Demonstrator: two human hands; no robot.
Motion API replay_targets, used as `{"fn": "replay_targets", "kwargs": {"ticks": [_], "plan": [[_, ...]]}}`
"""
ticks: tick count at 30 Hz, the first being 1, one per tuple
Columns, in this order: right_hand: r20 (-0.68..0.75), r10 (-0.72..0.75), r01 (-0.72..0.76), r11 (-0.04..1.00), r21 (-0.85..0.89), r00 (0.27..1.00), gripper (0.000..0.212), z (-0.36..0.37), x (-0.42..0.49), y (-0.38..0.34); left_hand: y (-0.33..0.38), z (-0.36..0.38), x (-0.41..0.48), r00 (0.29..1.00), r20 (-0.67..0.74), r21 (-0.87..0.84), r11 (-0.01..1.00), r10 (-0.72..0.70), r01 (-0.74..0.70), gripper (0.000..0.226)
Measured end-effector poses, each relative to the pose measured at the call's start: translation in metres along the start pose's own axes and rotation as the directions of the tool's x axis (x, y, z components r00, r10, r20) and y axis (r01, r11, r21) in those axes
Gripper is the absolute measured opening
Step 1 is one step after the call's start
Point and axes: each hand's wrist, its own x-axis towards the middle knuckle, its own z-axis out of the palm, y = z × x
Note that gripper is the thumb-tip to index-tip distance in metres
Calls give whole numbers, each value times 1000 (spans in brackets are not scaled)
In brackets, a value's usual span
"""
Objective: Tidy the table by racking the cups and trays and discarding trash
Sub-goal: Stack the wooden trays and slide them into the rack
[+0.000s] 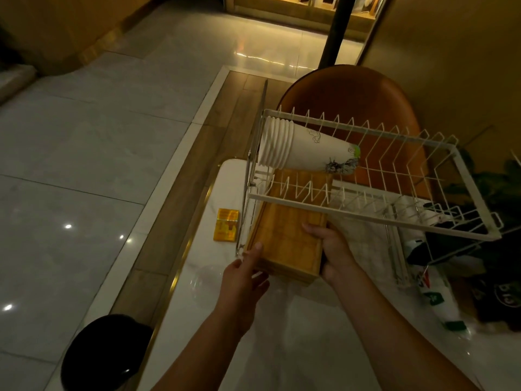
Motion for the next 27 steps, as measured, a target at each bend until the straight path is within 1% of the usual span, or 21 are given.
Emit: {"fn": "replay_targets", "kwargs": {"ticks": [3,7,12,13,15,18,20,22,27], "plan": [[-17,23,-24,999,-32,1000,60,-1,4,-2,5,3,2,997,8,-60,995,-76,76,65],[-16,46,-46,997,-59,999,53,-1,8,-7,10,3,4,994,5,-109,988,-112,112,56],[-30,8,-11,996,-88,1000,50,-3,8,-4,8,6,5,994,-5,-124,986,-112,111,36],[-41,-14,9,994,-105,999,50,-3,7,-3,7,7,5,994,-7,-123,987,-108,107,35],[-61,-48,39,990,-137,997,50,-3,5,-2,6,7,7,995,-13,-109,989,-97,95,41],[-50,-39,32,988,-151,998,54,-7,0,2,2,8,9,995,-45,-97,992,-86,81,47],[-41,-27,20,985,-171,999,59,-9,-2,3,1,9,9,995,-58,-115,991,-80,72,39],[-37,-22,15,984,-179,999,58,-11,-3,3,0,10,9,995,-65,-135,988,-77,67,31],[-60,-59,49,988,-149,996,55,-11,-3,2,-1,12,11,995,-79,-133,990,-67,56,49]]}}
